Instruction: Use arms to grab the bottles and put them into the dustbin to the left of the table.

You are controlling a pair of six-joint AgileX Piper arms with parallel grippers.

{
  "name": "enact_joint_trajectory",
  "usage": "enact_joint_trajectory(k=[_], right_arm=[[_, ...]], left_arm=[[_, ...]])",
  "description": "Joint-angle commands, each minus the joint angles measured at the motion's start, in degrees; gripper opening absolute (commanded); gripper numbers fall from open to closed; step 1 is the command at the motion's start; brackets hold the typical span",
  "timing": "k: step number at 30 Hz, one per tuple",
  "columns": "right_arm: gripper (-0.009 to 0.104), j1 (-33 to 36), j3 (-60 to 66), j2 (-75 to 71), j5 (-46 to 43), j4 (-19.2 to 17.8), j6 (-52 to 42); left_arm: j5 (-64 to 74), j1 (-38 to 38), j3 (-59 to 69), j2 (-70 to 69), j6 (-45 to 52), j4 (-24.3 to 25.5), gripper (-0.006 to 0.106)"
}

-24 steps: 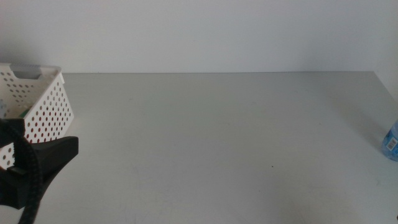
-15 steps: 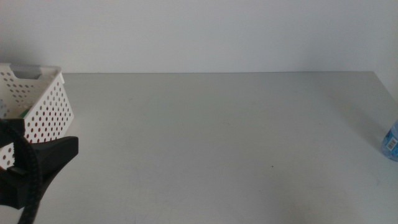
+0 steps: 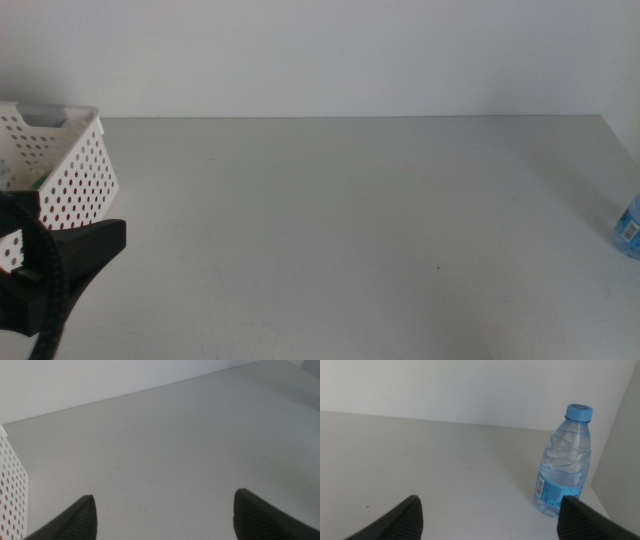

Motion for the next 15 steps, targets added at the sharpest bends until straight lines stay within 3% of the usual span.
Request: enact_joint_trajectory(k=[1, 10, 15], right_arm=[[0.071, -0.39, -0.57, 5.81, -11.43, -0.60, -0.71], [0.071, -0.39, -0.57, 26.98, -29.67, -0.60, -1.84], [0.071, -0.39, -0.57, 31.44, -30.92, -0.60, -1.78]], left_arm=[[-4.27, -0.06, -1.49, 0.10, -0.73, -0.04, 0.094], [-4.27, -0.06, -1.49, 0.10, -0.73, -0.04, 0.094], [-4.27, -0.06, -1.49, 0.10, -0.73, -0.04, 0.094]])
